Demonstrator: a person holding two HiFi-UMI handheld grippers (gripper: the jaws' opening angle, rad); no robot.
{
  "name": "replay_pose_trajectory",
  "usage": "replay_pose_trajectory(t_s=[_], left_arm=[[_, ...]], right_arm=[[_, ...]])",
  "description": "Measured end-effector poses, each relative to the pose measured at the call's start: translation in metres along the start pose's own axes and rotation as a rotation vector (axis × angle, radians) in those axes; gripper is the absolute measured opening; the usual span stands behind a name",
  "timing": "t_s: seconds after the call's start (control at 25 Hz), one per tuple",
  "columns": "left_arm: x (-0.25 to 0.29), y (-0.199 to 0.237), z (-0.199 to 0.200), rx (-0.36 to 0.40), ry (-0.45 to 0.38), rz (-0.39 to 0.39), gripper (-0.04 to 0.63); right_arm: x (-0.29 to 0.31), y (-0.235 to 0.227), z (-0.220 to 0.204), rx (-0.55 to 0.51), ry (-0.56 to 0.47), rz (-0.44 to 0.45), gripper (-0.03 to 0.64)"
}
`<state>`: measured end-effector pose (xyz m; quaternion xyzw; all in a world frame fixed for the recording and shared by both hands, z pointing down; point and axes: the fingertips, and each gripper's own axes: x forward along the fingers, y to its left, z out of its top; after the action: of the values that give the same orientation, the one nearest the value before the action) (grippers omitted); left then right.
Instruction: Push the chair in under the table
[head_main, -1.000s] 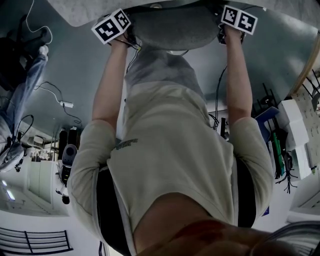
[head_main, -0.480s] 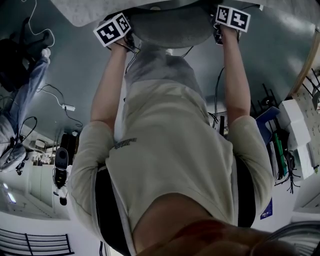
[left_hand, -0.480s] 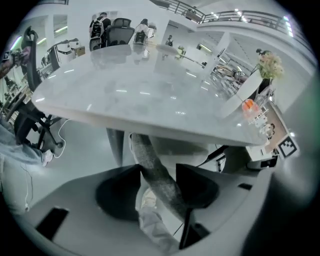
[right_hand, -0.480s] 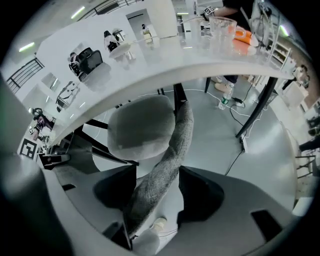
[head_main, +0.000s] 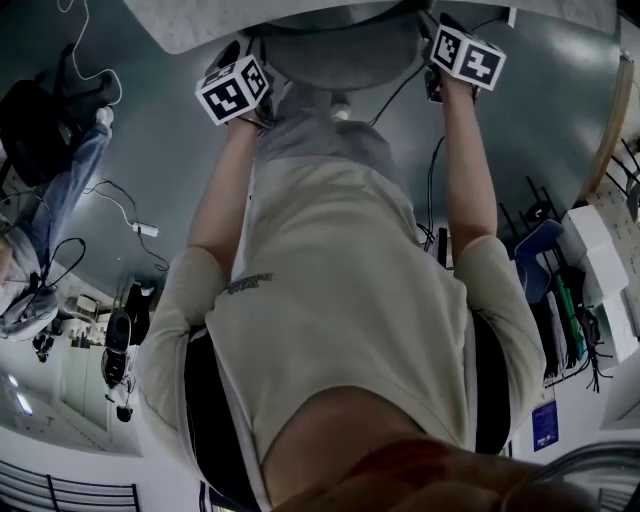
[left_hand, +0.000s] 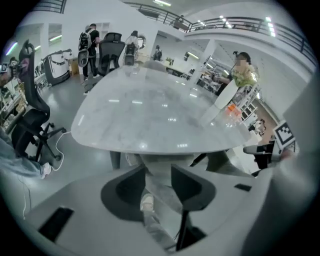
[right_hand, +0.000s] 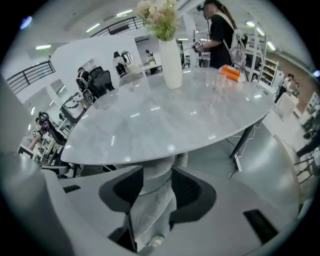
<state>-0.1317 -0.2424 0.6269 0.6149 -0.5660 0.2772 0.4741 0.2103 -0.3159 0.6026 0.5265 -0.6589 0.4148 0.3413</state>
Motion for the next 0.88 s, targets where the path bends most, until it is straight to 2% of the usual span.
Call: replay_pose_trajectory(t_s=[0.16, 0.24, 0.44, 0.64, 0.88], left_arm=[[-0.038, -0.014, 0.035, 0.061, -0.101, -0.028, 0.15], [-0.055, -0.023, 0.056, 0.109, -0.156, -0.037, 0.101], [-0.096, -0.039, 0.105, 0.22, -0.305, -0.076, 0.087], [-0.143, -0.064, 0.145, 0.29, -0.457, -0.15, 0.053], [-0.193, -0.094, 0.174, 0.362, -0.581, -0.208, 0.053]], right_arm=[[-0.042, 0.019, 0.032, -0.046, -0.127, -0.013, 0.106], [-0.066, 0.031, 0.051, -0.066, -0.198, -0.008, 0.081], [-0.124, 0.068, 0.105, -0.111, -0.382, 0.015, 0.081], [-0.172, 0.096, 0.138, -0.191, -0.519, 0.003, 0.081], [-0.223, 0.112, 0.148, -0.139, -0.624, 0.052, 0.06]])
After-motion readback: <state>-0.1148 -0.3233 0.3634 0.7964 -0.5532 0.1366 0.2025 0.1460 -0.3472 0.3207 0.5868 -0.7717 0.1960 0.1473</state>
